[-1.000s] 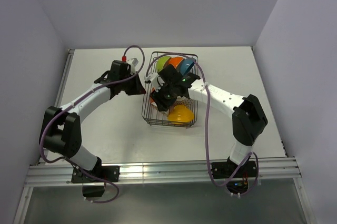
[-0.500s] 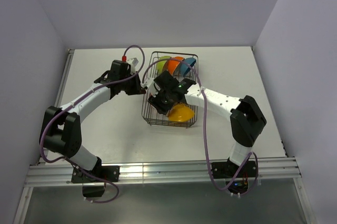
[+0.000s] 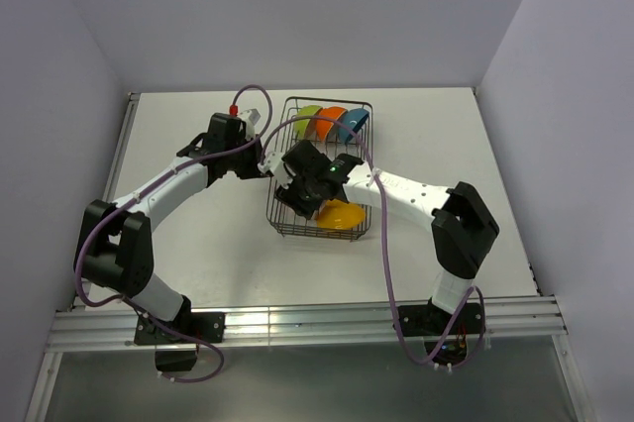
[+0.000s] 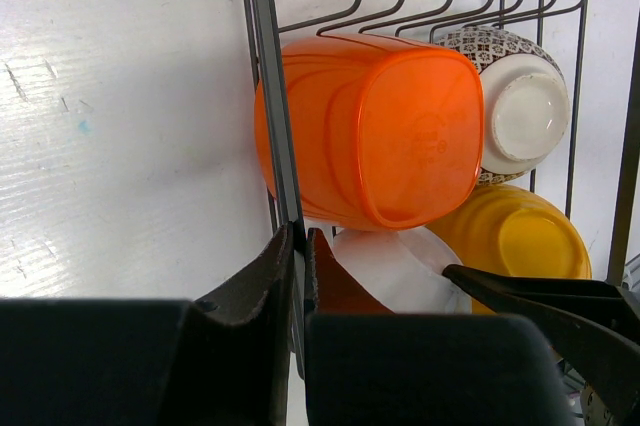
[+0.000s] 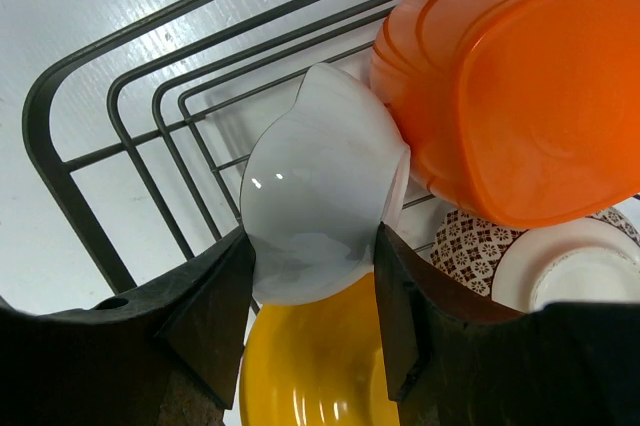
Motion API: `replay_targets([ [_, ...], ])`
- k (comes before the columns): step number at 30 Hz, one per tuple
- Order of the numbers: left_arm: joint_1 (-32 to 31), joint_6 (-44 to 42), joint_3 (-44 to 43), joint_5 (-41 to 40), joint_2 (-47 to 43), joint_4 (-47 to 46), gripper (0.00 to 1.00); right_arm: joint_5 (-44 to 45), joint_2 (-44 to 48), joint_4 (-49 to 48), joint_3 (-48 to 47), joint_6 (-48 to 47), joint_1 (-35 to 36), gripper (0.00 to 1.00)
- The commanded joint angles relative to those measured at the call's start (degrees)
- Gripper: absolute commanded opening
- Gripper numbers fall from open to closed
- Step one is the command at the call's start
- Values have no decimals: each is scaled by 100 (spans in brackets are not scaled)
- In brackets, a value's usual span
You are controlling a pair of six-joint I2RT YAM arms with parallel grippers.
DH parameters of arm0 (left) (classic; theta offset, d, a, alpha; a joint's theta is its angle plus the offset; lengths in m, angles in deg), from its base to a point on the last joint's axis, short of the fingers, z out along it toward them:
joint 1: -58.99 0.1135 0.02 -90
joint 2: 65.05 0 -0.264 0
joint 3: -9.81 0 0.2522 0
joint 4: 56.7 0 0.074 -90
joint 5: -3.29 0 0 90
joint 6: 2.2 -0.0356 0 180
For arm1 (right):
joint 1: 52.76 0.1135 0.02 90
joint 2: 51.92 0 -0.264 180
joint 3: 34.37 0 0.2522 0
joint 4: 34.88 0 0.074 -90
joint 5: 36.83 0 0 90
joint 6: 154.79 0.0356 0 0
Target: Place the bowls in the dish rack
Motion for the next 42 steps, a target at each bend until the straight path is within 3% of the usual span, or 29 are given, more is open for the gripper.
replay_targets([
  [1,29,-103,-32,-284,49,-75,8,104,-60,78,-95,-127,107,30],
  [10,30,-112,-50,-311,57,-75,8,34,-61,237,-288,31,168,62],
  [16,30,-147,-41,-328,57,-66,8,-185,36,351,-376,145,177,71],
  [32,29,-156,-32,-293,49,-84,12,-362,221,351,-596,347,160,74],
  [42,38,-279,3,-223,-329,-382,36,-545,809,8,-684,575,-279,86],
])
